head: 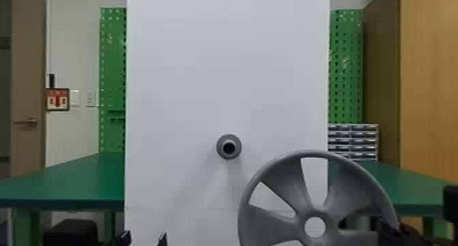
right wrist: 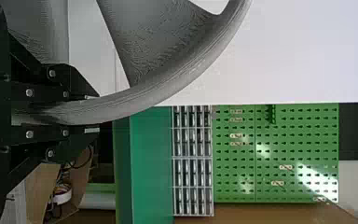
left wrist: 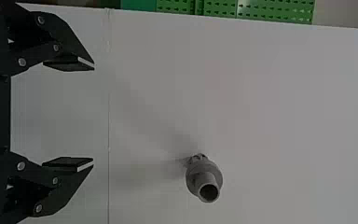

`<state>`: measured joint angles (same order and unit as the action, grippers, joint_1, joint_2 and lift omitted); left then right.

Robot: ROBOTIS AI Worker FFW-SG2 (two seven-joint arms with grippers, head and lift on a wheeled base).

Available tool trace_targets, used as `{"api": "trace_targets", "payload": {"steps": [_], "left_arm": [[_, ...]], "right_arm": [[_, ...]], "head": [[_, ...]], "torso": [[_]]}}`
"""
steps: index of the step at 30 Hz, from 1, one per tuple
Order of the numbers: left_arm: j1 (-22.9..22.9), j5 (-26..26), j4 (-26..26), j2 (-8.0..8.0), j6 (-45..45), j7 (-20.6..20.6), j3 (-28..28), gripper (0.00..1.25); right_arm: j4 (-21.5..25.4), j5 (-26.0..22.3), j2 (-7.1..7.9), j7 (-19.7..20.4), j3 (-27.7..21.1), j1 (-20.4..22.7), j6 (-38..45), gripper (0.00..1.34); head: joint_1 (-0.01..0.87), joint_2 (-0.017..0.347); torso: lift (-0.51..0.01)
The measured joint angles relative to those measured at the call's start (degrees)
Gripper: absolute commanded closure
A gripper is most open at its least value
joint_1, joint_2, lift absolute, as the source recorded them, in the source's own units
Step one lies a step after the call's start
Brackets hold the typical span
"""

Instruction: Hold the wheel and insert it

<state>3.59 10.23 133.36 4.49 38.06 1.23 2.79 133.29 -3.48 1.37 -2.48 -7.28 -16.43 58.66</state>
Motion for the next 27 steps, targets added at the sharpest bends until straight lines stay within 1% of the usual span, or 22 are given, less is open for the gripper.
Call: {"api": "trace_targets", "payload": {"steps": [2,6,9,15,19,27], "left_arm": [[0.1,0.0,0.0,0.03,0.0,0.0,0.1,0.52],[0.2,0.0,-0.1,0.08,0.1,0.0,0.3,0.52],[0.3,0.0,-0.2,0.08,0.2,0.0,0.5,0.52],[0.7,0.1,-0.6,0.12,0.5,0.0,1.1,0.52],[0.8,0.2,-0.8,0.16,0.7,0.0,1.3,0.52],[1.1,0.4,-1.0,0.3,0.8,0.0,1.7,0.52]], "right_arm": [[0.1,0.4,-0.05,0.0,0.0,-1.6,1.8,1.16],[0.4,0.9,0.46,0.0,0.5,-5.0,4.8,1.16],[0.4,1.3,0.54,0.0,0.9,-7.0,6.1,1.16],[0.1,4.6,0.12,0.0,2.3,-11.3,7.8,1.16],[-0.5,5.1,0.16,0.0,2.9,-13.6,8.9,1.16],[-0.9,6.6,-0.43,0.0,3.9,-17.7,11.6,1.16]], "head": [[0.003,0.067],[0.003,0.067],[0.002,0.067],[0.003,0.067],[0.003,0.069],[0.003,0.067]], "torso": [[-0.483],[-0.483],[-0.483],[-0.483],[-0.483],[-0.483]]}}
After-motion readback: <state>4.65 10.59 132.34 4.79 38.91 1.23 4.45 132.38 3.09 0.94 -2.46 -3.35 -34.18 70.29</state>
